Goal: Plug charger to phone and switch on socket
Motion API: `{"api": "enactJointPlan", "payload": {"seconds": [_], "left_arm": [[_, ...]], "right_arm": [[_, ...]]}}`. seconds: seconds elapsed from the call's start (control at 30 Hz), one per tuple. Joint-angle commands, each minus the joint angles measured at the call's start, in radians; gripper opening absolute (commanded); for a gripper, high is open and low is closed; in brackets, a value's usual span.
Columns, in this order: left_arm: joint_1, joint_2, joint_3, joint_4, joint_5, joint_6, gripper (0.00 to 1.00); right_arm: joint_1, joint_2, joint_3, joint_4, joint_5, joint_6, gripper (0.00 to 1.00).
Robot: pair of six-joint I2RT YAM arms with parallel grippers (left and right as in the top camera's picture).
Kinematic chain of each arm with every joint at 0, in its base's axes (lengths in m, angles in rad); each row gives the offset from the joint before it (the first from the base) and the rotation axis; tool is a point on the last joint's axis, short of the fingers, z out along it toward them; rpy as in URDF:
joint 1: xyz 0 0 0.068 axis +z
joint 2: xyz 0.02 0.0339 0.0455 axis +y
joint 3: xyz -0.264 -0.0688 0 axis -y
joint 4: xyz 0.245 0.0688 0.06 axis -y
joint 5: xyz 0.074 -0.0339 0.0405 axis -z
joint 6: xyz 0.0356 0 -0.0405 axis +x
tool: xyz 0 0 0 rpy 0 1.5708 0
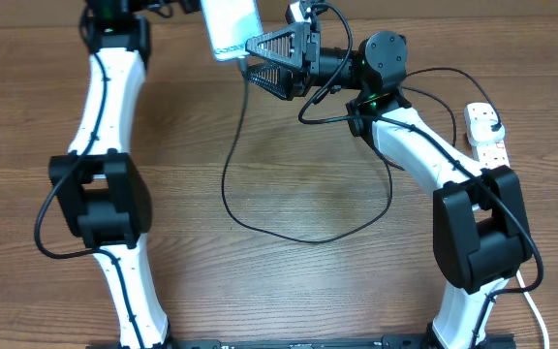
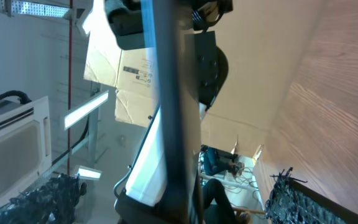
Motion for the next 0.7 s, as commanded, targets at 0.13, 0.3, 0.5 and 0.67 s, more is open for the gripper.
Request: {"api": "enactJointPlan", "payload": {"seconds": [0.13,0.3,0.5,0.67], "left_arm": [[0.100,-0.038,0.018,-0.014,0.067,0.051,0.04],[0.085,-0.038,0.017,-0.183,0.080,0.229,0.04],[0.026,-0.038,0.017,-0.876,-0.024,0.852,0.04],[-0.070,-0.028,0.017,-1.431,-0.422,1.270,0.04]], "right_arm": [[-0.089,-0.023,0.014,-0.775,0.157,-0.561,1.00],[-0.146,-0.023,0.014,-1.325,0.412,-0.860,1.00],[-0.203,-0.047,0.014,-1.592,0.687,-0.971,1.00],[-0.230,-0.115,0.014,-1.612,0.756,-0.996,1.00]]}}
